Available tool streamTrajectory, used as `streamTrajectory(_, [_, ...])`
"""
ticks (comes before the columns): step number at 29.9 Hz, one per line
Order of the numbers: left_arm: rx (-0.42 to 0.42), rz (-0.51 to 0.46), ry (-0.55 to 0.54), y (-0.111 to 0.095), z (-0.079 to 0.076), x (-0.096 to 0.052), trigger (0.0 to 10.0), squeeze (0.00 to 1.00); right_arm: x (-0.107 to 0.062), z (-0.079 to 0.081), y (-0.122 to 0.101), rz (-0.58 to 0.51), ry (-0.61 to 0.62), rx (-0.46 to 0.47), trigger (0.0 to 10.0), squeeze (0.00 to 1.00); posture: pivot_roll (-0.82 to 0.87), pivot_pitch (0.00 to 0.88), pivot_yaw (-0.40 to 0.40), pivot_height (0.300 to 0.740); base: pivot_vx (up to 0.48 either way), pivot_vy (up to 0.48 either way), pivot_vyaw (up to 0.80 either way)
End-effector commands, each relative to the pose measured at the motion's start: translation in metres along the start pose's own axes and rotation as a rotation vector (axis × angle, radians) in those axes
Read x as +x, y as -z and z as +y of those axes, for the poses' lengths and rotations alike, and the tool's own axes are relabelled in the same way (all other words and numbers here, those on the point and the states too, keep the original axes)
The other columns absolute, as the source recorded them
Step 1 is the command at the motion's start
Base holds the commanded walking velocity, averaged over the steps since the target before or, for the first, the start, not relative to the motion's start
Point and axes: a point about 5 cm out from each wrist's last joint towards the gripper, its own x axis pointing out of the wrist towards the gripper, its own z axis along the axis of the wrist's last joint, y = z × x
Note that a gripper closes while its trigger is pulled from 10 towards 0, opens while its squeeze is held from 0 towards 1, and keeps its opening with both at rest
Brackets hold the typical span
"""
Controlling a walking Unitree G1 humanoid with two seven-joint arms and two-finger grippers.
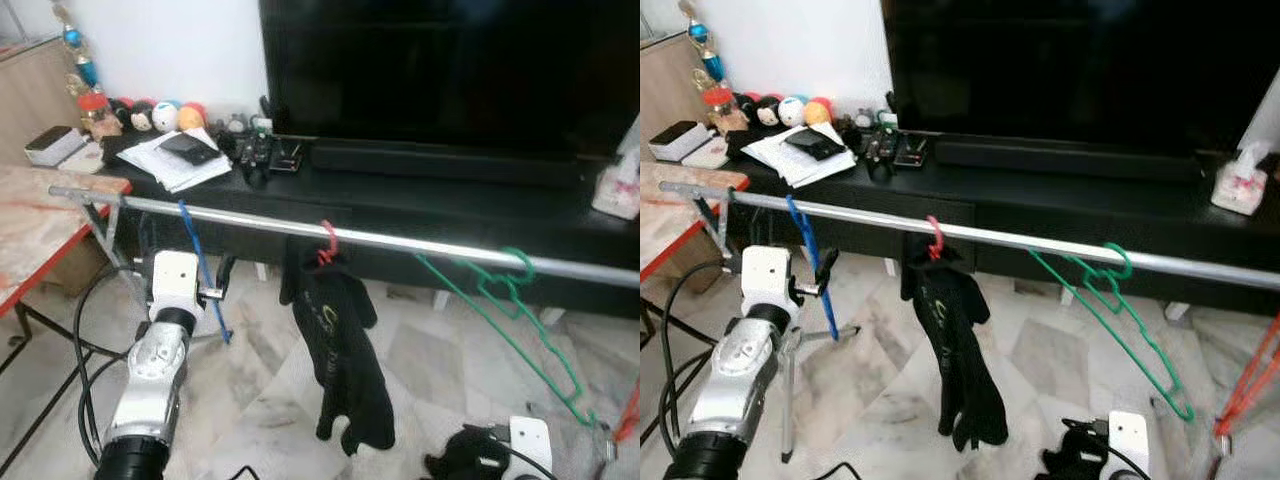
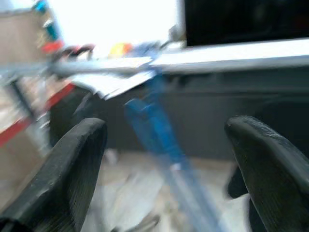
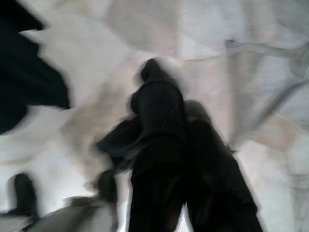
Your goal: Hang hanger
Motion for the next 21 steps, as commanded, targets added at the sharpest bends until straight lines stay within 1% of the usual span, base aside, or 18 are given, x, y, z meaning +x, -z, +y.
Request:
streamTrajectory(1, [-0.018,0.012,-0.008,-0.002,-0.002,0.003,10.0,0.0,-0.001,-0.006,0.0,-0.001,0.015,0.005,10.0,0.0,-0.05,0.025,0.008,0.74,0.292,0.0,0.0])
streamTrajectory(5, [-0.022,0.071,-0.023,0.0,-0.001,0.005,10.0,0.0,0.0,-0.007,0.0,-0.001,0.012,0.0,10.0,0.0,-0.05,0.025,0.006,0.74,0.258,0.0,0.0])
streamTrajectory(7, [-0.024,0.079,-0.024,0.001,-0.001,0.005,10.0,0.0,0.0,-0.007,0.0,0.0,0.012,-0.001,10.0,0.0,-0.05,0.025,0.006,0.74,0.247,0.0,0.0])
streamTrajectory(10, [-0.041,0.128,-0.032,0.004,0.0,0.009,10.0,0.0,0.0,-0.007,0.0,0.001,0.01,-0.002,10.0,0.0,-0.05,0.025,0.006,0.74,0.0,0.0,0.0])
streamTrajectory(11, [-0.035,0.161,-0.047,0.006,0.002,0.011,10.0,0.0,0.0,-0.007,0.0,0.001,0.009,-0.002,10.0,0.0,-0.05,0.027,0.004,0.74,0.0,0.0,0.0])
streamTrajectory(15, [-0.053,0.184,-0.079,0.007,0.006,0.014,10.0,0.0,0.0,-0.007,0.0,0.0,0.009,-0.001,10.0,0.0,-0.05,0.027,0.004,0.74,0.0,0.0,0.0])
streamTrajectory(18, [-0.08,0.201,-0.116,0.003,0.009,0.021,10.0,0.0,0.0,-0.007,-0.001,0.0,0.009,-0.001,10.0,0.0,-0.04,0.027,0.001,0.74,0.0,0.0,0.0])
streamTrajectory(20, [-0.079,0.228,-0.134,0.003,0.01,0.025,10.0,0.0,0.0,-0.007,-0.001,0.0,0.008,-0.003,10.0,0.0,-0.04,0.027,0.001,0.74,0.0,0.0,0.0])
streamTrajectory(21, [-0.095,0.261,-0.15,0.004,0.01,0.027,10.0,0.0,0.0,-0.007,-0.001,0.0,0.008,-0.003,10.0,0.0,-0.05,0.026,-0.001,0.74,0.0,0.0,0.0])
